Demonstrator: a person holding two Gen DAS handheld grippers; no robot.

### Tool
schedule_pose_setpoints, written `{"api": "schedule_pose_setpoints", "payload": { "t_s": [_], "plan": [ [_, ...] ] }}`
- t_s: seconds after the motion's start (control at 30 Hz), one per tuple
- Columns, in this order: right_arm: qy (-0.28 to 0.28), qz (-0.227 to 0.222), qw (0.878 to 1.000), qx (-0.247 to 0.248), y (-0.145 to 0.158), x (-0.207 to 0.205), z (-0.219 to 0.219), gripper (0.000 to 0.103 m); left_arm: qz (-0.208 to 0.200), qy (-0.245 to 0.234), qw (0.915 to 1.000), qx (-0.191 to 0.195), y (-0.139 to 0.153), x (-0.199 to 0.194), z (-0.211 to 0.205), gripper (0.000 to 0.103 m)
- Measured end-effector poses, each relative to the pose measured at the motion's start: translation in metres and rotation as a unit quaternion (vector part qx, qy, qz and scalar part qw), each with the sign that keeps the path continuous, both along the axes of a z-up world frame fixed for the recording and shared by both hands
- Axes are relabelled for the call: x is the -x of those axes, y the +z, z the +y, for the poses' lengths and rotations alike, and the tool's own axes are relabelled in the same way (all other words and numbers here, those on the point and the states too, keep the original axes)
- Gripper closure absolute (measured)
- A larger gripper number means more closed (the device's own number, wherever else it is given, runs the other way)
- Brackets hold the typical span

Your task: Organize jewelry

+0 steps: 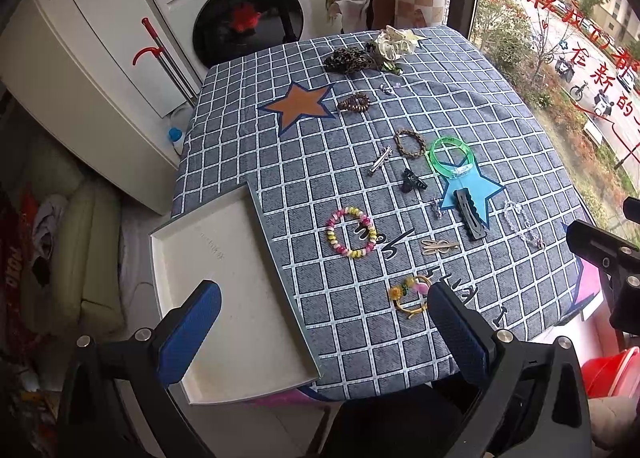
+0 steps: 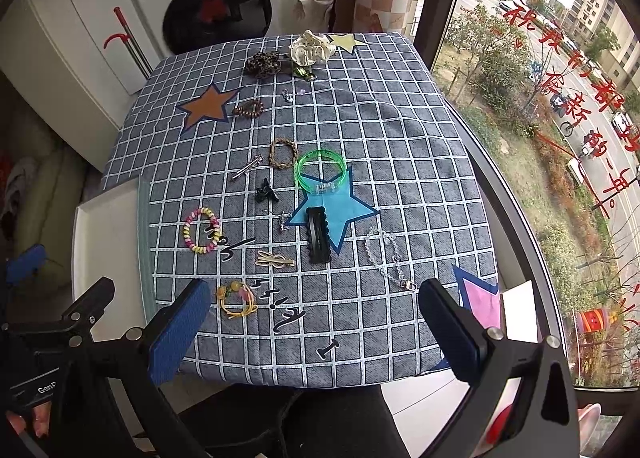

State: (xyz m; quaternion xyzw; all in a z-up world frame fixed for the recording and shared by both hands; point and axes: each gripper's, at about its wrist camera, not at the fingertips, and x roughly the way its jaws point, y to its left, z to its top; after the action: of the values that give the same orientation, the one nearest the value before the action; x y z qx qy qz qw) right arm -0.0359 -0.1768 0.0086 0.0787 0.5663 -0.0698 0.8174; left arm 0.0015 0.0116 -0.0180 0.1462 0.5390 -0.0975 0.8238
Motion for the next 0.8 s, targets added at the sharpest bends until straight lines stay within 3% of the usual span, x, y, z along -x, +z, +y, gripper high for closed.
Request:
{"api": "schedule_pose_setpoints", "payload": {
  "t_s": [0.8],
  "plan": [
    [-0.005, 0.006, 1.0, -0.005, -0.0042, 0.001, -0.0034, 0.0, 0.006, -0.003, 1.0, 0.0, -0.0024, 0.0017, -0.004, 0.0]
  ]
}}
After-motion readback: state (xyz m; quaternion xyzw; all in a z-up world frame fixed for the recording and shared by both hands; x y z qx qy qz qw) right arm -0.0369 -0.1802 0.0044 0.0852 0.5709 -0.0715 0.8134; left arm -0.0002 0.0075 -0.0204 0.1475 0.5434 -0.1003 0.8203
